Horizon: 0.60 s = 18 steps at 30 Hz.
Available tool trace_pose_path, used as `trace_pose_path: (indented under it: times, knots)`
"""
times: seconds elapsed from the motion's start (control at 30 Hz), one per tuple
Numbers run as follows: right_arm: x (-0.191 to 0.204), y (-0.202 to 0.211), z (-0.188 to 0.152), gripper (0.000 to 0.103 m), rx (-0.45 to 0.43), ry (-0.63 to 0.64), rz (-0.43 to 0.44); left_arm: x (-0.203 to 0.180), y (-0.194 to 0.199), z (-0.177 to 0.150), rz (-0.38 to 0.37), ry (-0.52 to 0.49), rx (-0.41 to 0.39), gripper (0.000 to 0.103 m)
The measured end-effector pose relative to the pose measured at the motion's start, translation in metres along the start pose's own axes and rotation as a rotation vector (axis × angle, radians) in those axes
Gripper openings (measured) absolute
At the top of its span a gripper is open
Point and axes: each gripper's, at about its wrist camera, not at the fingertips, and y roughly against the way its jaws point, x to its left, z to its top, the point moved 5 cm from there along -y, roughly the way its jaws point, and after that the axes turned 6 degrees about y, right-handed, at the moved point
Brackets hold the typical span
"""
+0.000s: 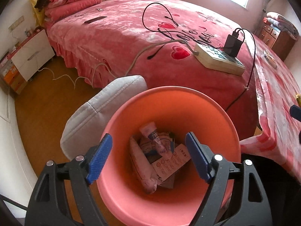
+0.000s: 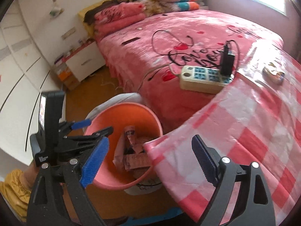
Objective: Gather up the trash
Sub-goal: 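Open both tools over the orange bucket to drop the bag and bottle, then move both tools back to the remaining snack bags on the checked sheet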
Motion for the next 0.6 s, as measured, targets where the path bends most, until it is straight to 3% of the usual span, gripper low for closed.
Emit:
trace_pose_path:
  times: [0.6]
  knots:
    - [-0.037, 0.018, -0.025, 0.089, -0.044, -0.091, -0.061, -0.044, 0.019, 0.005, -0.079, -0.062, -0.015, 0.084]
